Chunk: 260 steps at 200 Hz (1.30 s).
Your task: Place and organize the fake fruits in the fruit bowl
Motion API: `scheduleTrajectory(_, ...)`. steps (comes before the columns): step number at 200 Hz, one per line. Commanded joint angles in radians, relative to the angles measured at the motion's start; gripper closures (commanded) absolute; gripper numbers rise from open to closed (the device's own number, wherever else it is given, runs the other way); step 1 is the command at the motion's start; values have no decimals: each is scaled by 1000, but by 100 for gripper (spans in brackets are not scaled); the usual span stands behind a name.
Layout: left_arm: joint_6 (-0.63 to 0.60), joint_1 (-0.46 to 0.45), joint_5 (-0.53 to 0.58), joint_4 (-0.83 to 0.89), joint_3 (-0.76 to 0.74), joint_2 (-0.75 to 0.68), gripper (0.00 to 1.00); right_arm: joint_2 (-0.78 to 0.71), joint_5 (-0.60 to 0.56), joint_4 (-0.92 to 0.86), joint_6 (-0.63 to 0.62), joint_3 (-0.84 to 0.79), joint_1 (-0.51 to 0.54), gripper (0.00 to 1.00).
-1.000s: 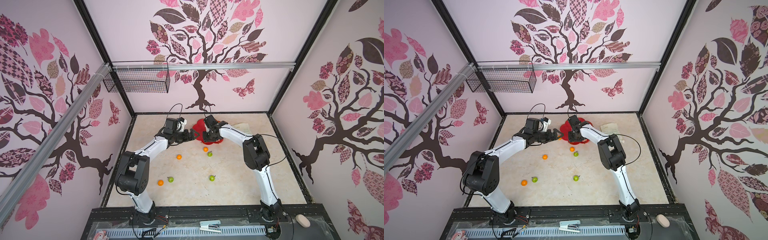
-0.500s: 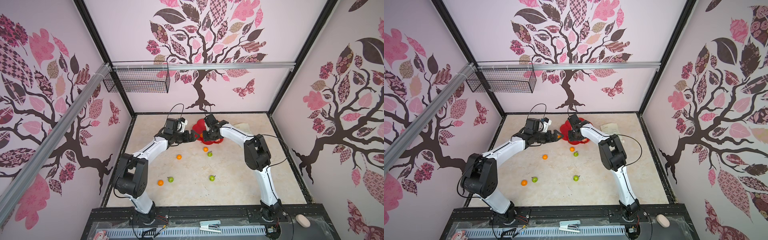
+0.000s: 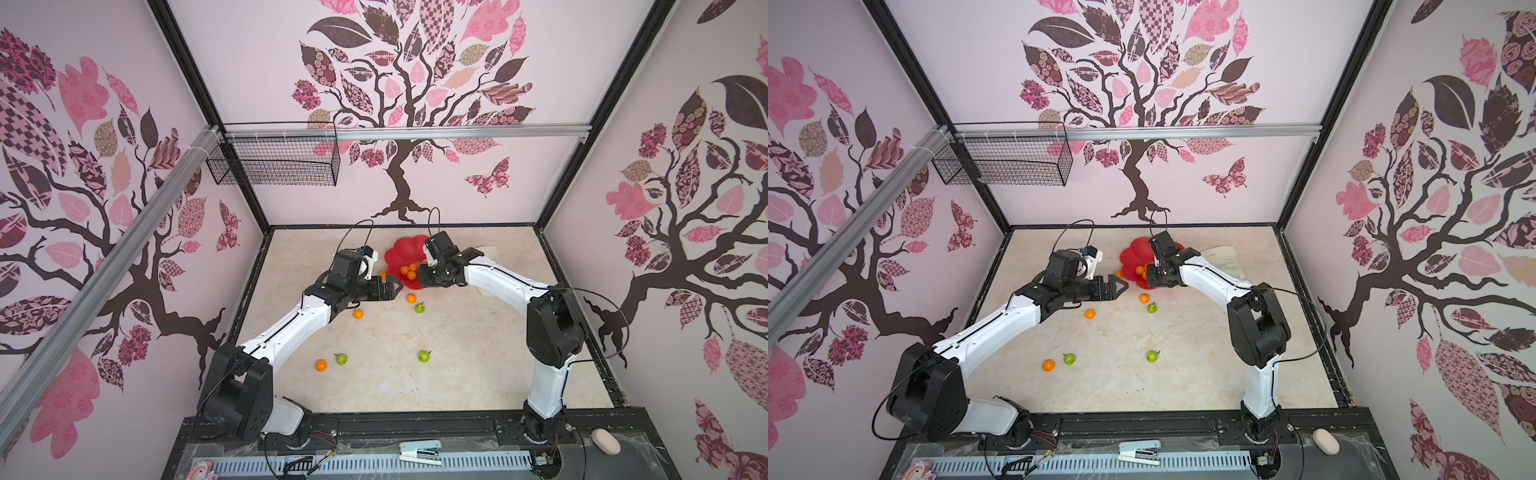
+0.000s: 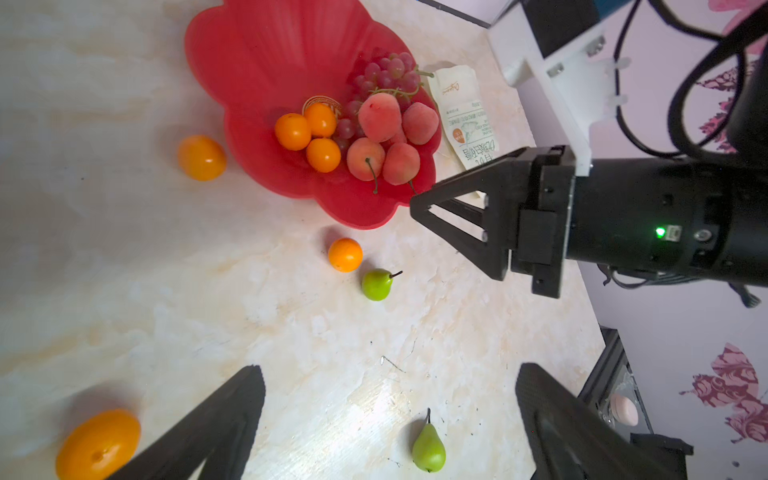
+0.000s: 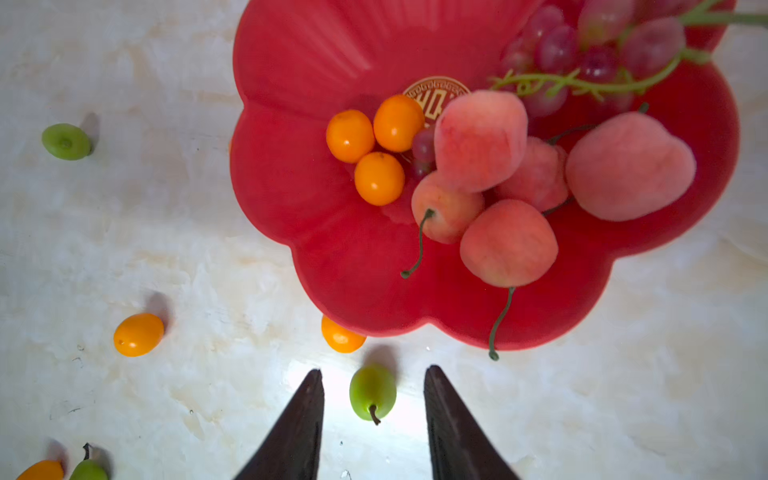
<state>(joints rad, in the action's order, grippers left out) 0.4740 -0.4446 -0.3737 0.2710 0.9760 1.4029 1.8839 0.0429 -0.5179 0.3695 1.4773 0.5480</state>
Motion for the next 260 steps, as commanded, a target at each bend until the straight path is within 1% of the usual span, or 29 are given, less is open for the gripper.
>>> scheduleTrajectory(1, 60, -11, 58, -32, -86, -59, 2, -58, 26, 37, 34, -68, 12, 58)
scheduleTrajectory(26, 95, -16, 82, -73, -153, -108, 2, -60, 49, 86, 63, -133, 15, 58)
scheduleTrajectory(58, 119, -29, 101, -117, -209, -135, 1, -27, 80, 121, 80, -141, 23, 58)
scheduleTrajectory(109, 138, -37, 94, -155, -245, -129, 2, 44, 92, 130, 78, -96, 32, 58)
scheduleTrajectory(168, 202, -37, 58, -238, -267, -99, 1, 131, 98, 104, 58, -13, 34, 58)
scheduleTrajectory(260, 206, -38, 52, -257, -277, -99, 2, 208, 108, 87, 46, 42, 40, 57)
